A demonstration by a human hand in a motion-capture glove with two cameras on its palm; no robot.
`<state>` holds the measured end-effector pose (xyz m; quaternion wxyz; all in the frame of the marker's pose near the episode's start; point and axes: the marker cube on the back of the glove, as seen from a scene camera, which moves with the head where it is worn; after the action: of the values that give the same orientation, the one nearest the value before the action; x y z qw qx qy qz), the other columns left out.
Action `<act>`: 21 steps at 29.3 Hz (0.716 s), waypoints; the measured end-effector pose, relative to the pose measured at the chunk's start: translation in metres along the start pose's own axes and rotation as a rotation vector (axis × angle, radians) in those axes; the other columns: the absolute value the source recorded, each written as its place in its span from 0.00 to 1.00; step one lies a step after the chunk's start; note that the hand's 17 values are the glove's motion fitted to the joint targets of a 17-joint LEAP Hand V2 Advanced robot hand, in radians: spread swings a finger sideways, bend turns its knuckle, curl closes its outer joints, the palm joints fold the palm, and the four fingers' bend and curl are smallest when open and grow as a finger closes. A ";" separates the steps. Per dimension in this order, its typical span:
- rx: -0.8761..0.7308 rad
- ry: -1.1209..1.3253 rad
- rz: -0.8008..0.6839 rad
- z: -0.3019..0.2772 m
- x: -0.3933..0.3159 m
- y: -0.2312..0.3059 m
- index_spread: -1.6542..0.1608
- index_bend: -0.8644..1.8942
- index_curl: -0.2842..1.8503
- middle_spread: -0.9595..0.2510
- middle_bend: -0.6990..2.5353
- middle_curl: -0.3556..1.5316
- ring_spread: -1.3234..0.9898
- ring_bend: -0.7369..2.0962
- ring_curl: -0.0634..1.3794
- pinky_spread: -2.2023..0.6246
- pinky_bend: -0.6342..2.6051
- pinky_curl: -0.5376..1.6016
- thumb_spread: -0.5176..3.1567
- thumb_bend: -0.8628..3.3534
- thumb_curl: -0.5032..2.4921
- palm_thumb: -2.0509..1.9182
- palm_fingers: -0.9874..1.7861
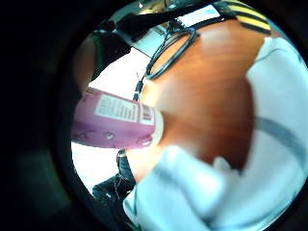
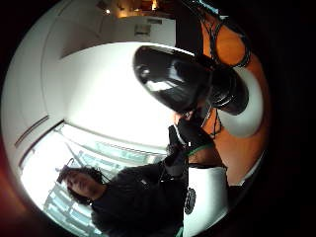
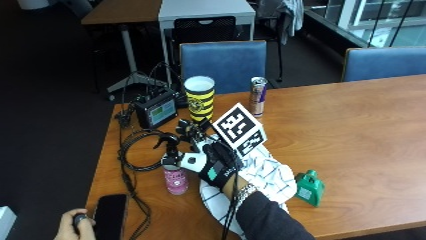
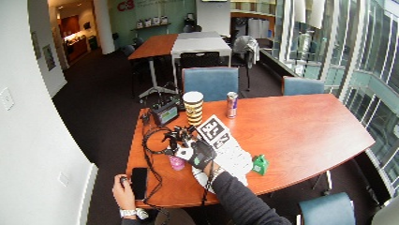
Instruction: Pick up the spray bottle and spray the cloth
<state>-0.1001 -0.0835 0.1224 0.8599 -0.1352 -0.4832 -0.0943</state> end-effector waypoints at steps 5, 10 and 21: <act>0.041 0.097 -0.040 -0.028 -0.024 0.010 0.74 0.33 0.27 0.73 0.26 0.43 0.54 0.38 0.35 0.86 0.34 0.43 0.42 0.19 0.32 0.70 0.45; 0.026 0.194 -0.046 -0.049 -0.044 0.034 0.74 0.35 0.26 0.76 0.27 0.42 0.55 0.37 0.33 0.86 0.34 0.43 0.41 0.19 0.31 0.69 0.43; -0.243 0.441 -0.199 -0.031 -0.092 0.112 0.70 0.38 0.27 0.77 0.28 0.40 0.57 0.36 0.29 0.87 0.31 0.41 0.41 0.19 0.29 0.66 0.46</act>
<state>-0.0897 0.0152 0.0125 0.9085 -0.1654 -0.2801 -0.2626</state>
